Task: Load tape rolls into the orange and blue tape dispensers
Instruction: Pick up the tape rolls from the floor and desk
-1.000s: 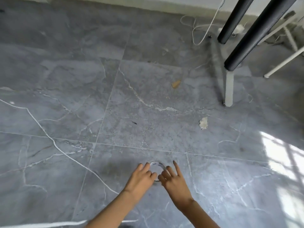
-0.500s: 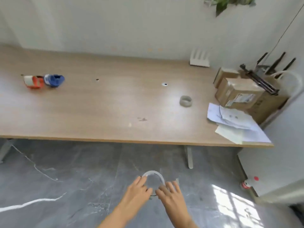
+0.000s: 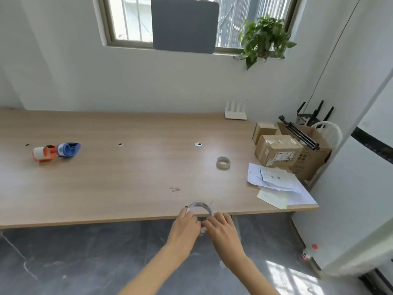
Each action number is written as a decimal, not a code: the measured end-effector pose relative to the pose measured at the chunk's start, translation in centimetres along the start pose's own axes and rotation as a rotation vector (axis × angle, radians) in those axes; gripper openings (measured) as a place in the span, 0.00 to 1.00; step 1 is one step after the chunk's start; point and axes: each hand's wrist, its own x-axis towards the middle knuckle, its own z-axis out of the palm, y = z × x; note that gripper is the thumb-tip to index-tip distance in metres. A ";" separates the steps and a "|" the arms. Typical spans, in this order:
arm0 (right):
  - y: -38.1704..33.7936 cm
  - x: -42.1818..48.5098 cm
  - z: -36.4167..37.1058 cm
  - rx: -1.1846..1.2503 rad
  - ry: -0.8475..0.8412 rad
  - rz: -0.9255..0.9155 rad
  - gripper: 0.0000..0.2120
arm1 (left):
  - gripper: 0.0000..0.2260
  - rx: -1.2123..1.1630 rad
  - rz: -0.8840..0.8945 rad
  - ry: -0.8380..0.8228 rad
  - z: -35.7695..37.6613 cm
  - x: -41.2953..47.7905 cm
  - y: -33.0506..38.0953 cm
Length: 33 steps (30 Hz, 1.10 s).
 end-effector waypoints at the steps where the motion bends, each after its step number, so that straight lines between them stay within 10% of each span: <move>1: 0.5 0.1 0.0 -0.010 -0.007 0.006 0.17 | 0.11 0.003 0.005 0.009 -0.2 0.5 0.2; 33: 29.6 22.7 12.6 0.130 -0.075 -0.116 0.15 | 0.13 -0.254 -0.124 0.108 4.3 37.0 -2.5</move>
